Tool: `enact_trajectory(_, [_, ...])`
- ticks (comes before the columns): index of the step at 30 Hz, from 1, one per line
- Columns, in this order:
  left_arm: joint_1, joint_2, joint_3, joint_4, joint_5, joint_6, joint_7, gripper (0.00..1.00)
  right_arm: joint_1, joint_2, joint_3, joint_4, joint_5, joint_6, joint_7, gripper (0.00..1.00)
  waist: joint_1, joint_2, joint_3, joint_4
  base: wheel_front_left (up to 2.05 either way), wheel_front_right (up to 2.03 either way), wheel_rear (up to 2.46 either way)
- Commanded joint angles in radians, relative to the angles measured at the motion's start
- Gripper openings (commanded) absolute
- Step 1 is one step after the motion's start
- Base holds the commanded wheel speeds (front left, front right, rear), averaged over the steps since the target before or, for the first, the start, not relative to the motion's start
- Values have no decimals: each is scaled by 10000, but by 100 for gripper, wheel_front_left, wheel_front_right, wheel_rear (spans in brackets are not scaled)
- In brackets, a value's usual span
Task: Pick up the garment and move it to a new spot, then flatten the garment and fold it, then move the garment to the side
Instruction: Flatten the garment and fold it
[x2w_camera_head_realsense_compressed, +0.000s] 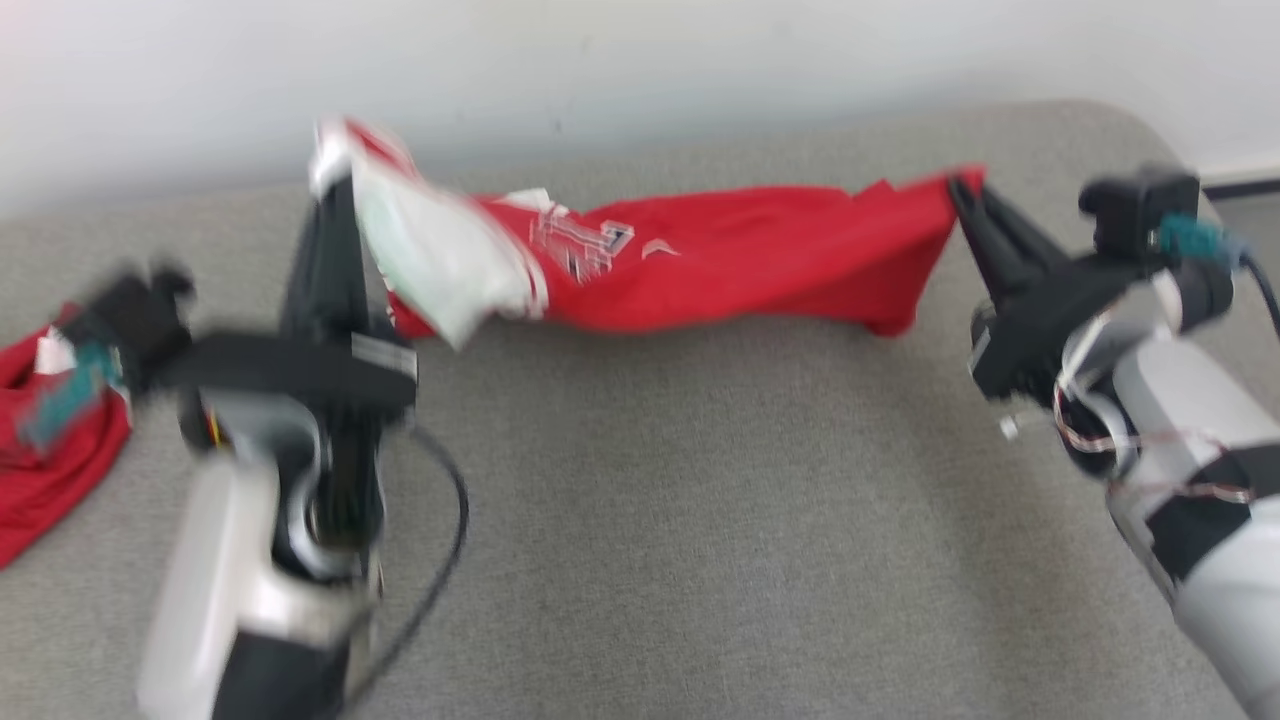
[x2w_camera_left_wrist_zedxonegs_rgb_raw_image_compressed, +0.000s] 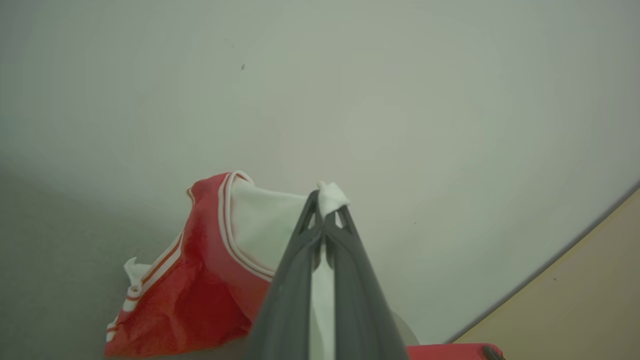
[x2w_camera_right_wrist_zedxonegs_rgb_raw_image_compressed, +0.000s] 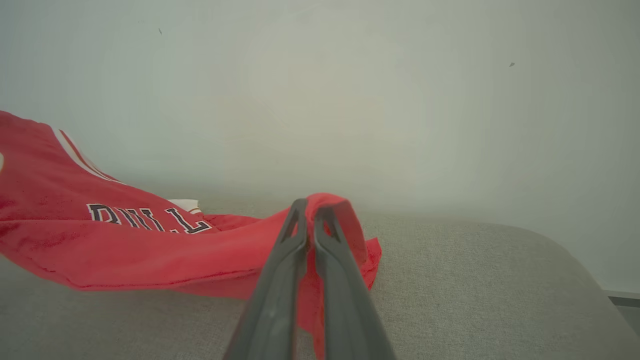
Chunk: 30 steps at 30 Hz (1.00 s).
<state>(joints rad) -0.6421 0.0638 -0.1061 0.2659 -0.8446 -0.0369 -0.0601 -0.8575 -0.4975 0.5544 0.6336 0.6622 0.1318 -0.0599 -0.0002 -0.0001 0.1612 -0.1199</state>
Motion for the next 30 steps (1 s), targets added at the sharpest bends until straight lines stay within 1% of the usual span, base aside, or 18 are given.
enact_trajectory(1, [681,-42,28,-332,-181,148,62,0,403,-107,-42,-109,113,-24,111,0,2,1,-476,175,0,0,0])
enact_trajectory(5, [2558,-93,39,-1415,-902,626,218,0,1332,-343,-93,-451,353,-24,723,0,2,1,-857,260,0,0,0])
enact_trajectory(8, [3968,-126,-54,-2239,-1655,867,317,0,2069,-522,-264,-715,456,-24,1115,0,2,1,-1107,314,0,0,0])
enact_trajectory(11, [5136,-130,-208,-2985,-2359,957,356,0,2781,-619,-669,-953,502,-24,1330,0,2,1,-1281,429,0,0,0])
enact_trajectory(14, [6198,-134,-466,-3464,-3048,898,503,0,3545,-633,-1168,-1117,303,-24,1467,0,2,1,-1466,545,0,0,0])
enact_trajectory(19, [7774,-128,-848,-4150,-4428,871,1359,0,4856,-367,-2193,-1313,18,-24,1956,0,2,1,-1707,676,0,0,0])
enact_trajectory(20, [8103,-109,-870,-4272,-4715,931,1592,0,5118,-294,-2405,-1393,-57,-24,2088,0,2,1,-1720,696,0,0,0])
enact_trajectory(25, [9485,329,-803,-5006,-5945,1169,2780,0,6392,159,-3426,-1924,-361,-24,2888,0,2,1,-1742,788,0,0,0])
enact_trajectory(28, [10124,909,-791,-5309,-6071,1314,3310,0,7106,494,-4121,-2426,-592,-24,3290,0,2,1,-1728,822,0,0,0])
enact_trajectory(29, [10124,909,-791,-5309,-6071,1314,3310,0,7106,494,-4121,-2426,-592,-24,3290,0,2,1,-1728,822,0,0,0])
enact_trajectory(30, [10515,1094,-815,-5456,-6233,1327,3569,0,7565,755,-4533,-2810,-779,-24,3547,0,2,1,-1721,825,0,0,0])
